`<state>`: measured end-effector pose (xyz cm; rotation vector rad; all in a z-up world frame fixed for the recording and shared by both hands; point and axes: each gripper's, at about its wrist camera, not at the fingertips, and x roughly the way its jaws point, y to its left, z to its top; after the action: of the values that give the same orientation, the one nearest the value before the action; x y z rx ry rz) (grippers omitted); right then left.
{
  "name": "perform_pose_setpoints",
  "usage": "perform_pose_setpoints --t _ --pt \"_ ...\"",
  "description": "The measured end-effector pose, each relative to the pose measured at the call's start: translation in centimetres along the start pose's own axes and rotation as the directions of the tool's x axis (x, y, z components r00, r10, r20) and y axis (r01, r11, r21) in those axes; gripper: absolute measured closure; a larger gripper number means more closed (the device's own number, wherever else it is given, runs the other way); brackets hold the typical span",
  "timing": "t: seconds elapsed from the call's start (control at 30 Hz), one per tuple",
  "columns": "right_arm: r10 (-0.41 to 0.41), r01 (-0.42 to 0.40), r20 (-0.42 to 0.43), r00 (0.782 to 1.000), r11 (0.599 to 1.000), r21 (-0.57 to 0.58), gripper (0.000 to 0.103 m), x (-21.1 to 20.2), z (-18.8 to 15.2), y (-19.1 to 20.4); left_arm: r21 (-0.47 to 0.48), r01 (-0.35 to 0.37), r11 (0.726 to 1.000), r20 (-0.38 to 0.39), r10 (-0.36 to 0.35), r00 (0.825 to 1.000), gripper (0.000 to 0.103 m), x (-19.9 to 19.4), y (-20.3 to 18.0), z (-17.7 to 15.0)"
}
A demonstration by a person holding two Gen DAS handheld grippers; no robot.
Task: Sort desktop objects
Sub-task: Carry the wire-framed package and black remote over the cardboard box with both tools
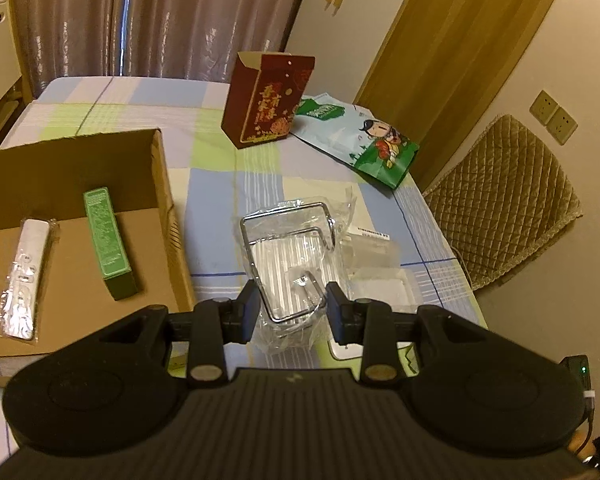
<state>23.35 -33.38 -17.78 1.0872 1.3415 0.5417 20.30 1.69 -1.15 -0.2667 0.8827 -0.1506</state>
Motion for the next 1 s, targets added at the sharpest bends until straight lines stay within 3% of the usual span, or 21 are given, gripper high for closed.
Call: perform_pose_setpoints --t 0.27,0.57,0.77,1.0 --pt "0.157 -0.157 -0.039 0.987 0.988 0.003 0.066 2.3 0.6 4.1 -0.037 -0.050 0.998 0.043 0.052 0.998 0.073 -3.6 3.8 0.8" --pt "0.262 -0.274 -0.161 0.952 0.960 -0.061 0.066 9.0 0.9 12.0 -0.090 -0.228 0.969 0.077 0.235 0.969 0.073 -8.1 12.5 2.2" --pt "0.273 -0.301 -0.228 0.934 0.948 -0.098 0.066 14.8 1.1 16.4 -0.123 -0.310 0.943 -0.012 0.311 0.950 0.073 -6.6 19.6 2.8" --pt "0.264 -0.306 -0.269 0.926 0.944 -0.124 0.066 19.7 1.0 19.8 -0.102 -0.403 0.910 -0.152 0.386 0.910 0.073 -2.0 25.8 3.1"
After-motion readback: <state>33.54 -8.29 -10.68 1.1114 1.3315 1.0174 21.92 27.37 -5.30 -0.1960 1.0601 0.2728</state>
